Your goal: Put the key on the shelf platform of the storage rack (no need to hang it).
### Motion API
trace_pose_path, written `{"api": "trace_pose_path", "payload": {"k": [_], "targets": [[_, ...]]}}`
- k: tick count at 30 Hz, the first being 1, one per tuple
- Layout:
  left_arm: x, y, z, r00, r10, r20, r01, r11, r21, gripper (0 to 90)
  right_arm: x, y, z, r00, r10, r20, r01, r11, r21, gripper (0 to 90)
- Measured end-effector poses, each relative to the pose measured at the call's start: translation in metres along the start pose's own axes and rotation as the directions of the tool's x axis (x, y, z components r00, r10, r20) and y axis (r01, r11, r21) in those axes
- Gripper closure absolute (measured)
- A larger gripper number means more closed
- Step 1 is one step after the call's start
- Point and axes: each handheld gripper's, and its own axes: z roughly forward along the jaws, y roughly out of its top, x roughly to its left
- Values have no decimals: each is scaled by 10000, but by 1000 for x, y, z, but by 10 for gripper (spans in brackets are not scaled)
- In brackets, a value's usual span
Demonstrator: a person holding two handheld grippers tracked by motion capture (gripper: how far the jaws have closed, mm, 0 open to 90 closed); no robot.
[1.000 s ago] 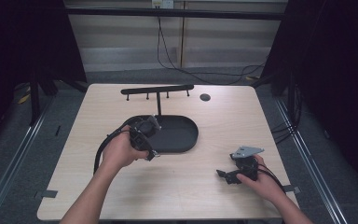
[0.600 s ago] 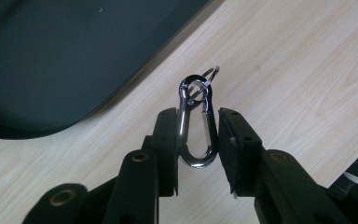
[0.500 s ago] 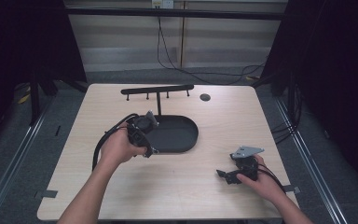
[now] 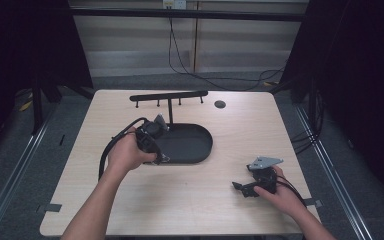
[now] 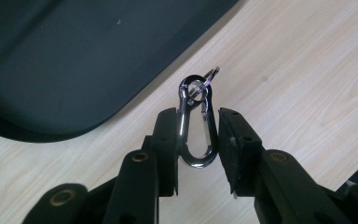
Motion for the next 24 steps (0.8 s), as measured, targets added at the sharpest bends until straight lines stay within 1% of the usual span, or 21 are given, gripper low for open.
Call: {"api": "trace_pose_path", "payload": {"k": [1, 7, 13, 14, 17, 19, 24], "targets": [[1, 1, -1, 10000, -67, -15, 66, 10000, -72, 690, 0, 0, 0, 10000, 0, 2, 0, 10000, -1, 107], [3, 4, -4, 9999, -122, -76, 121, 9999, -121, 690, 0, 0, 0, 10000, 17, 3, -17, 10000, -9, 106], [7, 5, -5, 9995, -300, -99, 298, 9993, -213, 690, 0, 0, 0, 10000, 17, 4, -17, 10000, -7, 106], [9, 5, -6, 9992, -394, -118, 391, 9990, -238, 690, 0, 0, 0, 10000, 18, 6, -18, 10000, -9, 106], [11, 6, -6, 9989, -444, -131, 440, 9988, -229, 690, 0, 0, 0, 10000, 20, 5, -20, 10000, -8, 106], [12, 6, -7, 9987, -490, -149, 485, 9983, -315, 690, 0, 0, 0, 10000, 20, 5, -20, 10000, -7, 106], [15, 8, -8, 9978, -594, -299, 581, 9974, -426, 690, 0, 0, 0, 10000, 16, 6, -16, 10000, -8, 106]]}}
